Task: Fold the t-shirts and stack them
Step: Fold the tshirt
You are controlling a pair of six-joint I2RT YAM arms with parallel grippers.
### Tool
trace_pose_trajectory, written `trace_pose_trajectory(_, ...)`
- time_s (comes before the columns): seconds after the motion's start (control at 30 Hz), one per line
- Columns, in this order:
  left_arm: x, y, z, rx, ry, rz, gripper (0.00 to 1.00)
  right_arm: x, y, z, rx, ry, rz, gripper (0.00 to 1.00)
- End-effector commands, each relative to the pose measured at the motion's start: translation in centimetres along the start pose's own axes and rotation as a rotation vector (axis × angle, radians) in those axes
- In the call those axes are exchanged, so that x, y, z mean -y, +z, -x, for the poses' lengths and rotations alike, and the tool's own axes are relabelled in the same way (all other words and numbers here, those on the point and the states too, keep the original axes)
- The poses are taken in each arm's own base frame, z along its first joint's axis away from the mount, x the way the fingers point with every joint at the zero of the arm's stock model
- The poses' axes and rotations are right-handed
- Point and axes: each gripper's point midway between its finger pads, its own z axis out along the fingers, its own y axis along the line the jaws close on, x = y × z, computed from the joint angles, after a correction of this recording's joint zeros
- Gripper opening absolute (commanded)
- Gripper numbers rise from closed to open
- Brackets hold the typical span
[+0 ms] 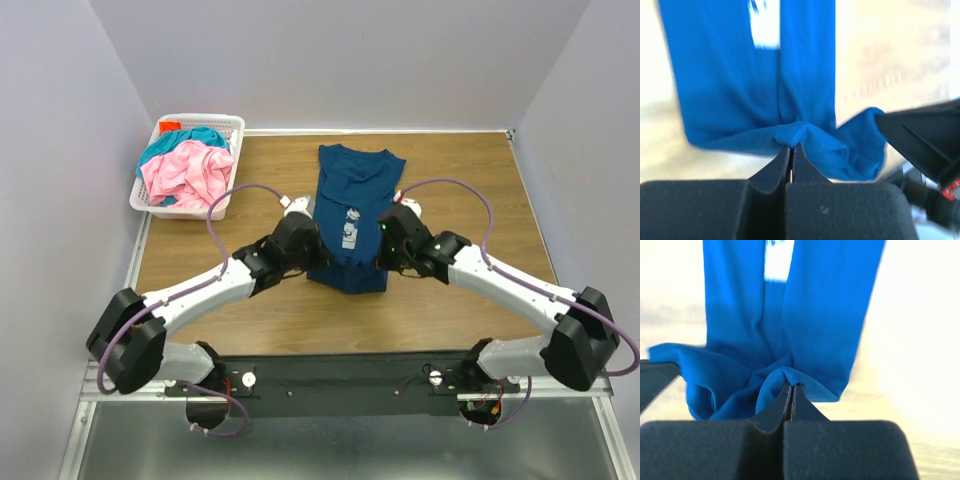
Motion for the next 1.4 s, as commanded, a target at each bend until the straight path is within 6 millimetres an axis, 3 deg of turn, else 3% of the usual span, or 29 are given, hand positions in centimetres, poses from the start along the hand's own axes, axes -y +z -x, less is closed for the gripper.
trace_pose_trajectory(0.0, -0.4, 1.7, 4.8, 0.102, 0.048, 0.054, 0.00, 1.2, 1.0, 4.2, 0.093, -0.057, -0.103, 0.01)
trace_pose_trajectory(0.2, -0.7, 3.8, 8.9, 0.133, 0.065, 0.051, 0.00, 2.4, 2.3, 8.4, 0.142, -0.030, -0.146, 0.01)
trace_pose_trajectory(0.4, -0.7, 5.7, 11.0, 0.130, 0.120, 0.048, 0.00, 3.2, 4.0, 11.0, 0.137, -0.029, -0.144, 0.01)
trace_pose_trajectory(0.73, -3.3, 8.9, 12.5, 0.091, 0.142, 0.126, 0.00, 4.2, 7.3, 12.5, 0.091, -0.026, -0.147, 0.01)
trace_pose_trajectory(0.97, -5.5, 11.3, 12.4, 0.049, 0.128, 0.166, 0.00, 4.8, 9.8, 12.6, 0.043, -0.014, -0.149, 0.01)
trace_pose_trajectory(1.37, -6.8, 14.0, 12.5, -0.008, 0.134, 0.149, 0.00, 6.8, 12.3, 13.0, 0.024, 0.016, -0.219, 0.01)
